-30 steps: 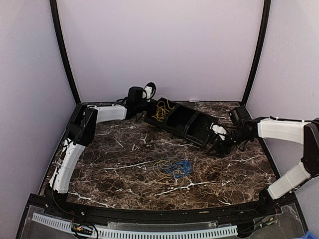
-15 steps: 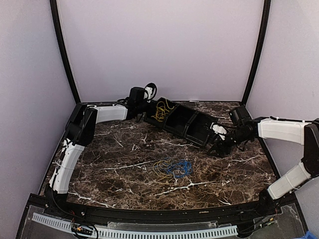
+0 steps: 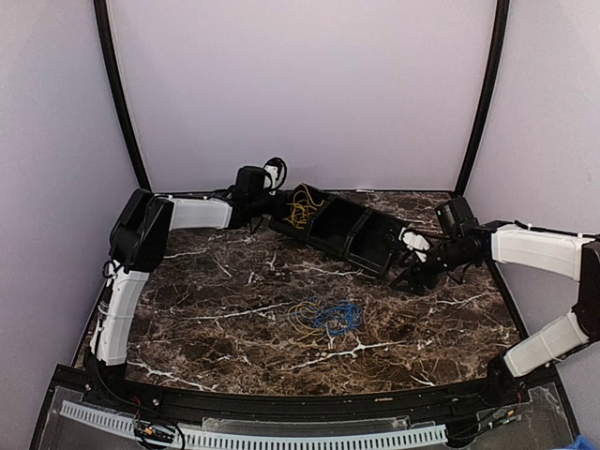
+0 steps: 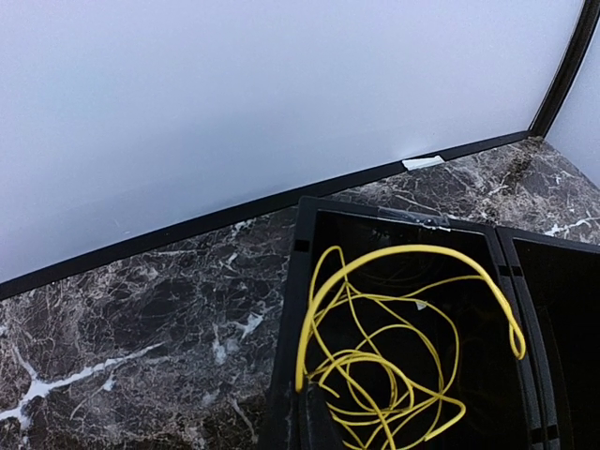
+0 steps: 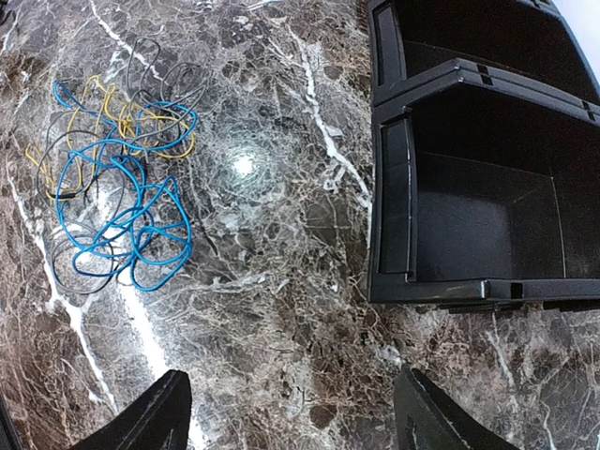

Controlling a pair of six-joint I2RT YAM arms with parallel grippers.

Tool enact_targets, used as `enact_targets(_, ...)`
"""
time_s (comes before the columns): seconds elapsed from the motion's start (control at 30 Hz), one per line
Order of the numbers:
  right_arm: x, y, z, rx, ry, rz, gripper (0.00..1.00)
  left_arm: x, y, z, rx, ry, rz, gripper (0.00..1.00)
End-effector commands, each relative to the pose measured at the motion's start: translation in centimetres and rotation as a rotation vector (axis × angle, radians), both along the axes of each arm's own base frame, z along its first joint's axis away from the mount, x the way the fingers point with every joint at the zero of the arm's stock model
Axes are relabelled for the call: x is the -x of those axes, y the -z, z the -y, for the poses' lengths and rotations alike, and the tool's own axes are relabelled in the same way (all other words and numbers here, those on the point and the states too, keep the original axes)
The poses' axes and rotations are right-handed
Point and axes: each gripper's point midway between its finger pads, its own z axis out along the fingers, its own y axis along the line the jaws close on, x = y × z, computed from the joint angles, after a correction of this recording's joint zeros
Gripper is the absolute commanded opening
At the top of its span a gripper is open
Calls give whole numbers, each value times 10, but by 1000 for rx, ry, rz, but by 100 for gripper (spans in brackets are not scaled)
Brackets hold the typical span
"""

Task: Untangle the cables

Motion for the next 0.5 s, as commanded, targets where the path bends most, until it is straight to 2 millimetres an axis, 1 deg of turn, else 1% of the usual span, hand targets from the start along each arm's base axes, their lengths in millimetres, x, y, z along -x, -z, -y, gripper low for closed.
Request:
enact_targets(0.0,-3,-7,2,-4,4,50,76,7,-70,3,115,27,119,1)
enact_targets(0.1,-3,-10,3,-2,7,65,76,7,-75,-2,109,-2,128,1)
enact_targets(0.13,-3,-11,3,-1,9,69,76,5,-79,-8,101,-33,137,1)
enact_targets(0.23,-3,-12,4,-2,9,80,76,3,-82,-14,76,-58,145,1)
enact_targets(0.3,-2,-13,4,-2,7,86,76,3,-80,-13,66,-55,139,1)
enact_targets(0.37,-3,-13,5,1,6,89,77,3,-75,-6,62,-21,124,2)
enact_targets(0.47,-2,-13,5,1,4,90,77,2,-60,2,25,-4,97,2)
